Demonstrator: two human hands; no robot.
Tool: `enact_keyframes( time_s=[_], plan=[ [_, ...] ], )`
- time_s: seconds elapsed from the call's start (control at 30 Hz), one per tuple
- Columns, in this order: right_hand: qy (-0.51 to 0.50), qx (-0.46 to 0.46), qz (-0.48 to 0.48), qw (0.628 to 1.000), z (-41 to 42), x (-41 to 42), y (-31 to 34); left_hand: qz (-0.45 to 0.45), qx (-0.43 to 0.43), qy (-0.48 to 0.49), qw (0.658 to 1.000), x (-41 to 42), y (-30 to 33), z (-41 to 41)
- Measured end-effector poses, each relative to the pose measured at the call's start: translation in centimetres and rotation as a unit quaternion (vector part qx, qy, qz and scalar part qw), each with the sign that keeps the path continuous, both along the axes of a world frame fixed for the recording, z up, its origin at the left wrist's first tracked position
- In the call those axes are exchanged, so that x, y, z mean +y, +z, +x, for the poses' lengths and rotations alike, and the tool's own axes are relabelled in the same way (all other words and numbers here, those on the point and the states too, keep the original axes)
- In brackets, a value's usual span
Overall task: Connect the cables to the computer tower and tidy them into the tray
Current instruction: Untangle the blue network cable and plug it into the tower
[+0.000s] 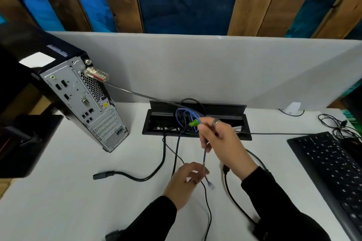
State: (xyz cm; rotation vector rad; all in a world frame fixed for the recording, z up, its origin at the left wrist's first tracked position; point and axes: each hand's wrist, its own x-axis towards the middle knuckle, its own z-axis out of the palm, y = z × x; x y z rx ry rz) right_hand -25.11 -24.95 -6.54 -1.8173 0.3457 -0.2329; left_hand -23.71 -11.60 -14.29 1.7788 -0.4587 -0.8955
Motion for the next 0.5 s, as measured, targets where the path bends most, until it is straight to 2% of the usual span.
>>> enact_keyframes(
  time_s=[0.23,0.4,0.5],
  plan=[
    [-0.047,-0.023,0.003,0.999,-0.4,-1.6,0.9,-0.085,0.044,0.036,0.995,2.9,2.8,0.4],
    [-0.087,-0.013,0.133,0.987,-2.1,-1.9,-0.4,-0.075,0.037,0.088,0.993,6.2,3.7,1.7],
    [-0.108,0.021,0.163,0.980,-2.9,-1.3,-2.1,-0.108,0.020,0.156,0.982,7.3,4.5,1.9]
  ],
)
